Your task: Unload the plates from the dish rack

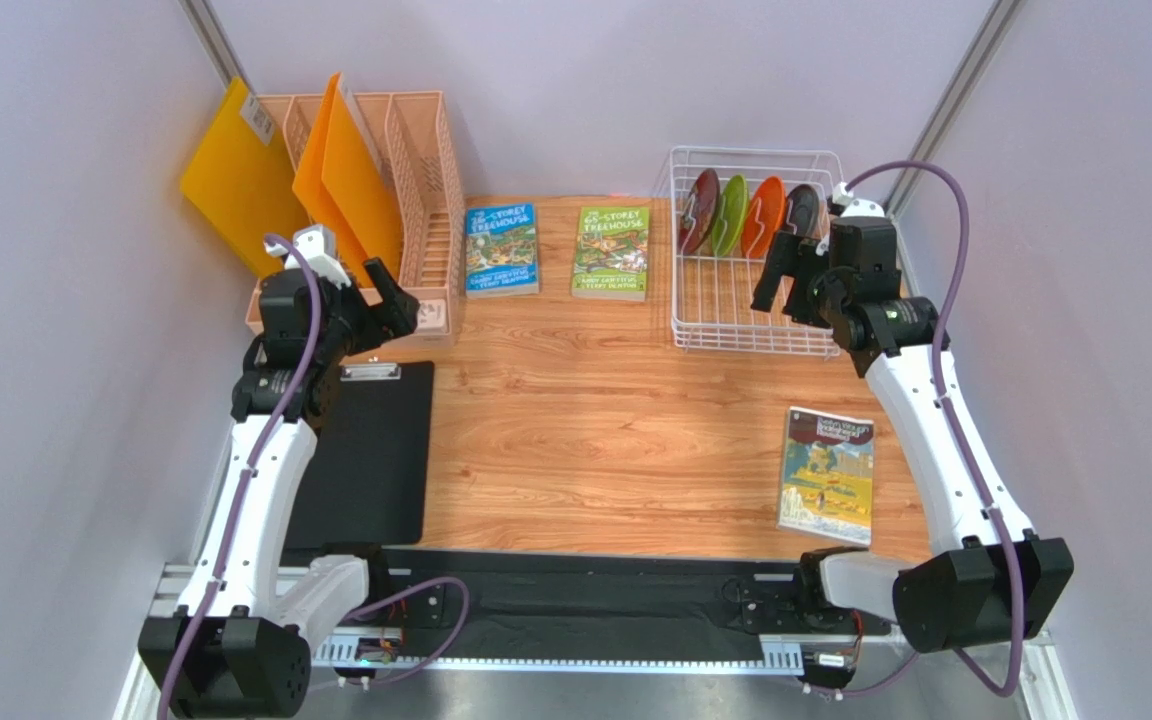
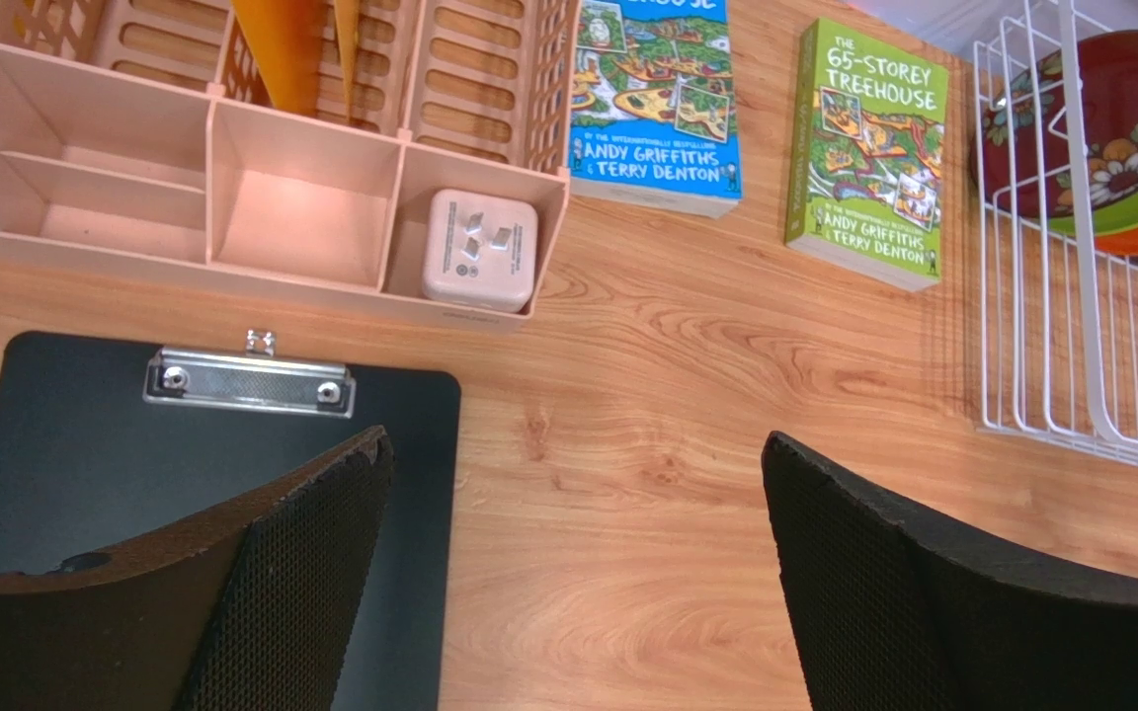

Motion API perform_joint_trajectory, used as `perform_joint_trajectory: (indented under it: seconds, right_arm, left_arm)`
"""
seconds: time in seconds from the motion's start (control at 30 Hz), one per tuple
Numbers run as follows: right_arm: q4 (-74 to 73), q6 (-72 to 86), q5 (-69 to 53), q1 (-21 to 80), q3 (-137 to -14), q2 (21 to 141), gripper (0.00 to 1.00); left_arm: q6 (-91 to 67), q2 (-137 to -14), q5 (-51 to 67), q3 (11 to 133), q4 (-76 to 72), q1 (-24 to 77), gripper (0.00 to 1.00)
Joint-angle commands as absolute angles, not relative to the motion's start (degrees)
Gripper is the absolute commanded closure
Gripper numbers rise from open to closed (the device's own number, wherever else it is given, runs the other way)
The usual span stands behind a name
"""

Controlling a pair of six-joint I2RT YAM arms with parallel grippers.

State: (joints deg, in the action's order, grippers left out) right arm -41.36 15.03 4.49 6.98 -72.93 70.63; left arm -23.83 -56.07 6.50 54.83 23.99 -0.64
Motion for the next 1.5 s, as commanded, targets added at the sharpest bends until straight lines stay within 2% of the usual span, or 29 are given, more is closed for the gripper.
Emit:
perform_joint_trajectory:
  seconds: [0.0,0.07,0.1,0.13,0.3,0.4,0.47,0.7,0.77,0.83,0.9,1.03,1.33,1.47]
  right_arm:
    - [-37.6,13.9,3.5,6.9,-73.7,68.9,0.02]
    - [-36.6,13.5,2.6,6.9,-74.1,69.6,0.08]
    - [-36.3,12.6,1.3,6.9,-74.5,70.1,0.07]
    - [-36.1,12.1,0.9,6.9,-75.1,70.8,0.00]
    - [-38.0,13.4,-1.5,7.0,-82.6,81.0,0.00]
    - [-38.1,15.5,2.4,7.6,-89.2,87.9,0.04]
    - [-38.1,16.0,5.9,8.3,-94.6,92.5,0.14]
    - [-40.3,14.1,10.2,11.9,-113.5,106.2,0.18]
    - [-42.9,13.4,11.5,12.3,-119.2,112.2,0.21]
    - [-44.3,12.9,11.7,12.4,-126.6,117.7,0.31]
    - [-44.2,11.8,12.7,12.5,-131.7,120.6,0.31]
    - [-43.2,10.4,13.7,12.6,-135.6,126.1,0.30]
    - [-38.7,7.6,13.2,12.6,-135.4,131.0,0.38]
    - [-36.7,7.4,13.3,12.5,-135.3,132.8,0.38]
  left_arm:
    - [-24.8,-56.0,5.9,54.8,21.7,-1.0,0.03]
    - [-25.6,-56.2,6.0,54.7,21.3,-1.1,0.02]
    - [-26.2,-56.5,6.4,54.6,20.7,-1.1,0.01]
    - [-26.4,-56.7,7.5,54.6,20.5,-1.1,0.01]
    - [-26.5,-59.1,10.6,55.9,19.9,-1.1,0.00]
    - [-27.2,-59.8,13.9,54.4,16.0,-1.1,0.00]
    - [-28.7,-61.0,14.3,52.6,12.8,-1.1,0.01]
    - [-26.9,-66.4,9.3,52.1,11.8,2.5,0.00]
    - [-26.0,-67.8,7.5,52.3,11.3,4.2,0.00]
    - [-25.4,-68.8,5.3,52.7,11.2,5.7,0.00]
    - [-24.2,-70.1,3.3,53.5,11.0,7.8,0.00]
    - [-23.3,-71.3,1.1,54.5,10.5,9.8,0.00]
    - [-22.2,-70.8,1.8,54.6,9.2,10.5,0.00]
    - [-22.0,-71.0,1.7,54.6,9.2,10.5,0.00]
